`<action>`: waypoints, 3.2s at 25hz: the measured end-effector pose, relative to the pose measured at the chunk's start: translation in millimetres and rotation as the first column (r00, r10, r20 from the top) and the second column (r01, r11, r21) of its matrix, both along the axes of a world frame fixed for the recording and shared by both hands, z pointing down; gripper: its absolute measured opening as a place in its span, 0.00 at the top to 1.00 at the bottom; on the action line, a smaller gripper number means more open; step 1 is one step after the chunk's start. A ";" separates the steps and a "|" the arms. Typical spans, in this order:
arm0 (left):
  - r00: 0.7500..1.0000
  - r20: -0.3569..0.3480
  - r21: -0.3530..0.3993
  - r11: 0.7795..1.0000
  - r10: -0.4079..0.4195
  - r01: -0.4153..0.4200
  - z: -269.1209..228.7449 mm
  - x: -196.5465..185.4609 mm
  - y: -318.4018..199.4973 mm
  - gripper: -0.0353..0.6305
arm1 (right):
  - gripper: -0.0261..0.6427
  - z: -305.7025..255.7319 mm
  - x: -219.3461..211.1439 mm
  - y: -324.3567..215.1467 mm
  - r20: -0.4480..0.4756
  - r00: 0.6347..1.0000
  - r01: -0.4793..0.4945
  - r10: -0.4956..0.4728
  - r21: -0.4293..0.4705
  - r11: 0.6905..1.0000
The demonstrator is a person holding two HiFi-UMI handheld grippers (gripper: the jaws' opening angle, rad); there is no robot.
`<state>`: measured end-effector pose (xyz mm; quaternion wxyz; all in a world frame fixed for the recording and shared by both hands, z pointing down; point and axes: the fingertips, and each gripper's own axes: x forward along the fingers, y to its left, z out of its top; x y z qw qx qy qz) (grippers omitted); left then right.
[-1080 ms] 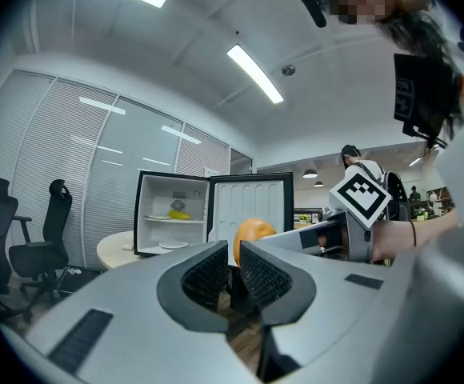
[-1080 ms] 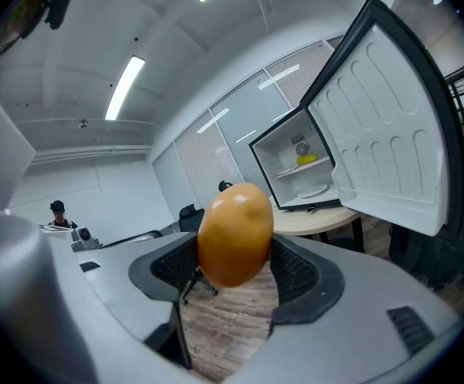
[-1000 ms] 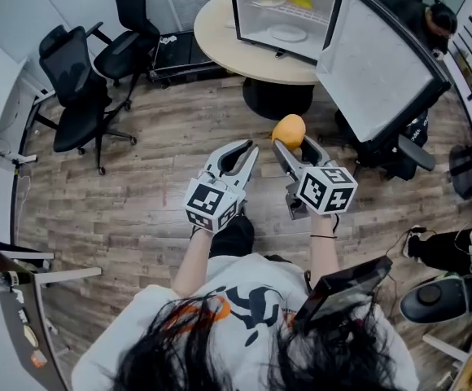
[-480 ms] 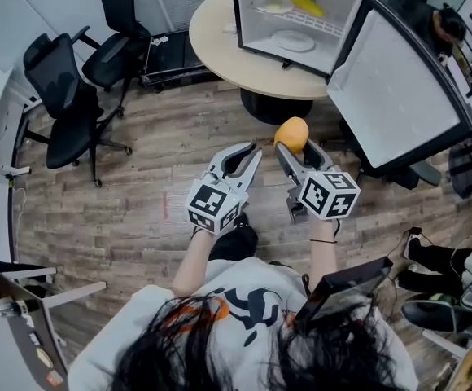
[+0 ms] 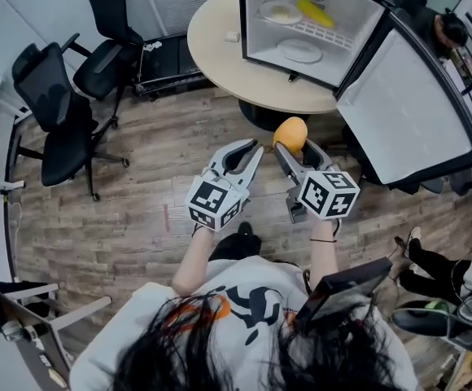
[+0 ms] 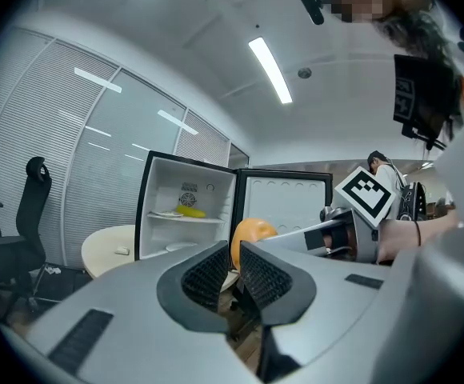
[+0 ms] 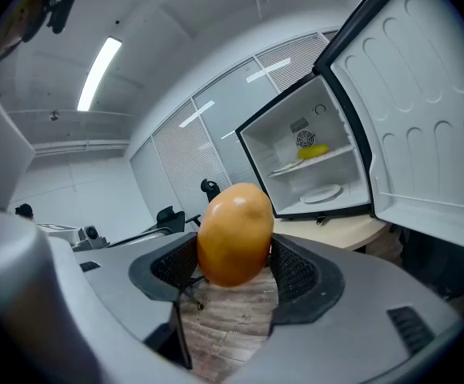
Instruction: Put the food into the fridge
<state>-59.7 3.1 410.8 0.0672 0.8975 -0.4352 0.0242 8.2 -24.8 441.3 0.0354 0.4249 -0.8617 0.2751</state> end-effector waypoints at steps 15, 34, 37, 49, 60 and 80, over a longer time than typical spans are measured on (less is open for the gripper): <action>0.998 -0.033 -0.027 0.998 0.059 -0.060 12.3 2.1 -28.0 0.89 | 0.53 5.2 9.3 -19.1 -0.033 0.997 -0.065 0.065 -0.014 0.998; 1.000 -0.003 -0.058 0.998 -0.006 0.006 26.1 4.7 -114.4 0.89 | 0.53 16.1 18.6 -115.2 -0.015 1.000 -0.015 0.015 -0.029 0.999; 1.000 -0.004 -0.058 0.998 -0.009 0.009 24.2 11.3 -139.3 0.89 | 0.53 9.2 25.9 -142.4 -0.016 1.000 -0.013 0.013 -0.019 1.000; 0.998 0.048 -0.064 0.997 -0.039 0.042 27.8 22.6 -212.3 0.89 | 0.53 13.2 43.2 -224.1 0.009 1.000 0.013 -0.013 -0.022 1.000; 0.994 0.094 -0.083 0.995 -0.052 0.060 32.2 29.6 -229.3 0.89 | 0.53 25.0 39.6 -249.0 0.039 0.998 0.051 -0.049 -0.060 0.997; 0.995 0.072 -0.085 0.994 0.074 -0.068 42.2 20.1 -291.0 0.89 | 0.53 67.4 24.1 -298.5 -0.002 0.999 -0.036 0.036 -0.160 0.986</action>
